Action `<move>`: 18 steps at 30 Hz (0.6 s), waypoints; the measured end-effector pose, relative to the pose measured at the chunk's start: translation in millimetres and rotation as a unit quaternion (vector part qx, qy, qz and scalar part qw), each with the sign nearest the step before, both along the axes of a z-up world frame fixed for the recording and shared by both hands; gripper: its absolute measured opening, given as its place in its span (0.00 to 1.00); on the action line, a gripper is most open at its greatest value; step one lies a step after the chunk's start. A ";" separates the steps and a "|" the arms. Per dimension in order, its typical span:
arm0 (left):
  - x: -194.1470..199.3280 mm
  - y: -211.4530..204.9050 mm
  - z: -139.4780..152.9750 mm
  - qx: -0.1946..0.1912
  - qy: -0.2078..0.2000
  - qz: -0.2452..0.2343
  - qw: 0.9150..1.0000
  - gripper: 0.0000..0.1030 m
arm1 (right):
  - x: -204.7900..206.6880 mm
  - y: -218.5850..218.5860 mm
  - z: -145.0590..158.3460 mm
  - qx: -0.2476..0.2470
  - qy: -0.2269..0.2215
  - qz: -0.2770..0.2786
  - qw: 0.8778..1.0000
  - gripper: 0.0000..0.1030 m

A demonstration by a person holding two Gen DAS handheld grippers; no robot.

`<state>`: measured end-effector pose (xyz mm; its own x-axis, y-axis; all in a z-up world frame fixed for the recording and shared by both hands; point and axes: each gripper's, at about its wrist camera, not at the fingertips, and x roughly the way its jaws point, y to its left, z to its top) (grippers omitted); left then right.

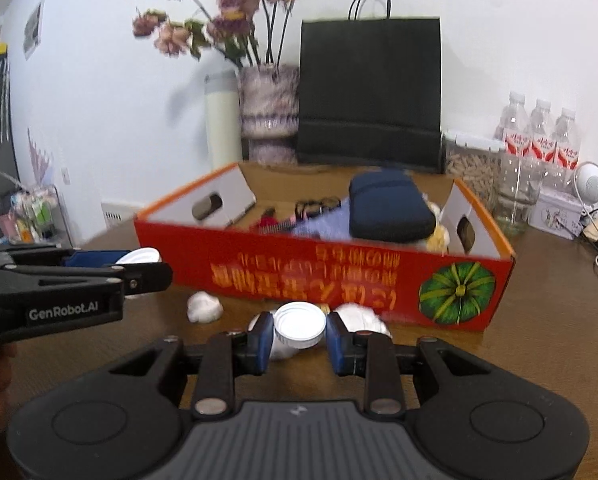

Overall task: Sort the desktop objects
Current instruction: 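Carry the white cap and white lid into the cardboard box and open both tools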

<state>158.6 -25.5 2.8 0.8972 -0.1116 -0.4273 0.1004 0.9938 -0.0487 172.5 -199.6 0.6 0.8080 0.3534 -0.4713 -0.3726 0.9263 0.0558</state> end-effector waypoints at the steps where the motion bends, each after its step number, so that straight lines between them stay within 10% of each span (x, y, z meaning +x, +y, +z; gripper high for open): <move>1: 1.9 0.1 4.9 -0.004 -0.006 0.001 1.000 0.40 | 1.6 0.3 4.0 0.003 -0.005 0.000 1.000 0.26; 18: 88.5 -2.9 33.4 -0.028 -0.044 0.018 0.998 0.40 | 83.1 17.4 25.0 0.023 -0.046 -0.015 0.999 0.26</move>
